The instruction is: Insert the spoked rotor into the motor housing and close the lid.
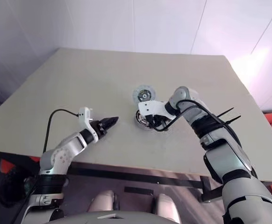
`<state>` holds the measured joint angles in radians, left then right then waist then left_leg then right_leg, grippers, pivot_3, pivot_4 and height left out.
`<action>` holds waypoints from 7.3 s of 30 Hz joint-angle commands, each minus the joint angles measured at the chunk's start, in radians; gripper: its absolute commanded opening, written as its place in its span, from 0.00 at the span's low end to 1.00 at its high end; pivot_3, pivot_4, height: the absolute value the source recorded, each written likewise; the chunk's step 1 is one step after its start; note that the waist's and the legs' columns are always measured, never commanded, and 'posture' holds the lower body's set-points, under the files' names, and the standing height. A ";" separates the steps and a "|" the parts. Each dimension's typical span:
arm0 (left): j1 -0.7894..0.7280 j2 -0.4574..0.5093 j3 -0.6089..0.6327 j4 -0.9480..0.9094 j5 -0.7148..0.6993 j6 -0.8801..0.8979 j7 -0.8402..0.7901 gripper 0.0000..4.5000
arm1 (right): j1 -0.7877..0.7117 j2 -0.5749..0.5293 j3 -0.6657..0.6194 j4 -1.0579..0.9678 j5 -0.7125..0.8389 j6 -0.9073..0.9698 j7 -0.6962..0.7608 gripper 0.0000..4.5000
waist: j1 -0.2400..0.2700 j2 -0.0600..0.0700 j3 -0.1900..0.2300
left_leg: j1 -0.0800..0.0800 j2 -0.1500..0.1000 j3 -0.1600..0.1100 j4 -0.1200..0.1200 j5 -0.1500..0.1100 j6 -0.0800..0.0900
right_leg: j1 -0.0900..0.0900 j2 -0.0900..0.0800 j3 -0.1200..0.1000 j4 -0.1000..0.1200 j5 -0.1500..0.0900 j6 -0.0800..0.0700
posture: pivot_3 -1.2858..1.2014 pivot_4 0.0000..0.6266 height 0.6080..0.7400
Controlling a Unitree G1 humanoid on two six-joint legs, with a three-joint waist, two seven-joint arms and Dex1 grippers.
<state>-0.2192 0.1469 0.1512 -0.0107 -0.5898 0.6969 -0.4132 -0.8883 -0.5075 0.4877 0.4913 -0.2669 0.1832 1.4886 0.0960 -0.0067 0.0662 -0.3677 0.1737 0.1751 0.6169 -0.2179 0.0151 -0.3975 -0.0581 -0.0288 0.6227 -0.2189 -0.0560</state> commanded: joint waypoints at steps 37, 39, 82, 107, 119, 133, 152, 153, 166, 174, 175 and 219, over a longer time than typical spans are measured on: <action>0.011 0.003 0.028 -0.061 -0.014 -0.020 0.023 0.59 | -0.119 0.261 -0.027 -0.183 0.329 0.910 -0.295 0.78 | -0.027 0.000 0.005 | 0.028 -0.001 -0.004 -0.021 0.012 -0.022 | 0.010 0.002 -0.001 -0.006 -0.004 0.007 | 0.52 0.00 1.00; 0.010 0.003 0.026 -0.060 -0.014 -0.019 0.023 0.59 | -0.134 0.245 -0.030 -0.236 0.370 0.894 -0.257 0.78 | -0.026 0.001 0.006 | 0.025 -0.001 -0.005 -0.021 0.013 -0.022 | 0.008 0.002 -0.003 -0.010 -0.004 0.008 | 0.52 0.00 1.00; -0.010 0.026 0.023 -0.035 -0.010 -0.015 0.003 0.59 | -0.138 -0.001 0.143 0.104 -0.007 -0.768 -0.012 0.78 | -0.028 -0.002 0.005 | 0.000 0.001 -0.004 -0.002 0.004 -0.004 | -0.006 0.001 -0.003 -0.001 0.008 -0.001 | 0.52 0.00 1.00; -0.015 0.030 0.024 -0.030 -0.009 -0.019 0.001 0.59 | -0.104 -0.005 0.138 0.113 -0.061 -0.808 -0.039 0.78 | -0.028 -0.002 0.005 | 0.000 0.001 -0.003 -0.002 0.004 -0.004 | -0.005 0.001 -0.003 -0.001 0.008 -0.001 | 0.52 0.00 1.00; -0.018 0.026 0.025 -0.020 -0.006 -0.028 0.000 0.59 | -0.076 0.017 0.149 0.064 -0.085 -0.762 -0.060 0.78 | -0.028 -0.002 0.005 | 0.000 0.001 -0.003 -0.002 0.004 -0.004 | -0.005 0.001 -0.003 -0.001 0.008 -0.001 | 0.52 0.00 1.00; -0.009 0.020 0.026 -0.027 -0.008 -0.036 0.006 0.59 | -0.105 0.014 0.159 0.113 -0.126 -0.789 -0.077 0.19 | -0.027 -0.001 0.005 | 0.002 0.001 -0.003 -0.002 0.004 -0.005 | -0.004 0.001 -0.003 0.000 0.008 -0.001 | 0.52 0.00 1.00; -0.022 0.004 0.018 -0.007 -0.001 -0.049 0.007 0.59 | -0.105 -0.005 0.088 0.043 -0.029 -0.627 -0.008 0.00 | -0.028 -0.003 0.004 | 0.001 0.001 -0.004 -0.002 0.004 -0.005 | -0.004 0.001 -0.002 0.000 0.008 -0.001 | 0.52 0.00 1.00; -0.021 0.002 0.018 -0.008 -0.001 -0.049 0.008 0.59 | -0.095 -0.008 0.078 0.013 -0.004 -0.574 0.015 0.00 | -0.026 -0.003 0.004 | 0.001 0.001 -0.004 -0.002 0.004 -0.005 | -0.004 0.001 -0.002 -0.001 0.008 -0.001 | 0.52 0.00 1.00; -0.009 -0.017 0.011 -0.016 0.002 -0.051 0.016 0.59 | -0.026 -0.022 0.047 -0.184 0.024 -0.161 -0.012 0.00 | -0.028 -0.003 0.004 | 0.001 0.001 -0.004 -0.002 0.004 -0.005 | -0.005 0.001 -0.003 -0.001 0.008 -0.001 | 0.52 0.00 1.00; 0.000 -0.013 0.019 -0.028 -0.001 -0.049 0.018 0.59 | -0.021 0.086 0.048 -0.202 0.038 0.205 -0.075 0.00 | -0.027 -0.003 0.004 | 0.001 0.001 -0.004 -0.002 0.004 -0.005 | -0.005 0.001 -0.003 -0.001 0.008 -0.001 | 0.52 0.00 1.00; 0.002 -0.013 0.021 -0.030 -0.002 -0.049 0.019 0.59 | -0.018 0.089 0.055 -0.215 0.042 0.250 -0.062 0.00 | -0.027 -0.003 0.004 | 0.001 0.001 -0.004 -0.002 0.004 -0.005 | -0.005 0.001 -0.003 -0.001 0.008 -0.001 | 0.52 0.00 1.00; -0.042 0.021 0.022 0.014 0.004 -0.057 0.000 0.59 | -0.287 0.241 -0.216 -0.243 0.390 0.822 -0.373 1.00 | -0.012 -0.001 0.005 | 0.003 0.000 -0.005 -0.007 0.010 -0.015 | -0.005 0.001 -0.002 -0.002 0.008 -0.001 | 0.52 0.00 1.00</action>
<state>-0.2378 0.1594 0.1670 0.0118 -0.5856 0.6592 -0.3994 -1.1680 -0.2264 0.3292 0.2682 0.1124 1.0740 1.1369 0.0844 -0.0081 0.0712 -0.3659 0.1735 0.1702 0.6096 -0.2078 -0.0002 -0.4026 -0.0574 -0.0312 0.6205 -0.2106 -0.0571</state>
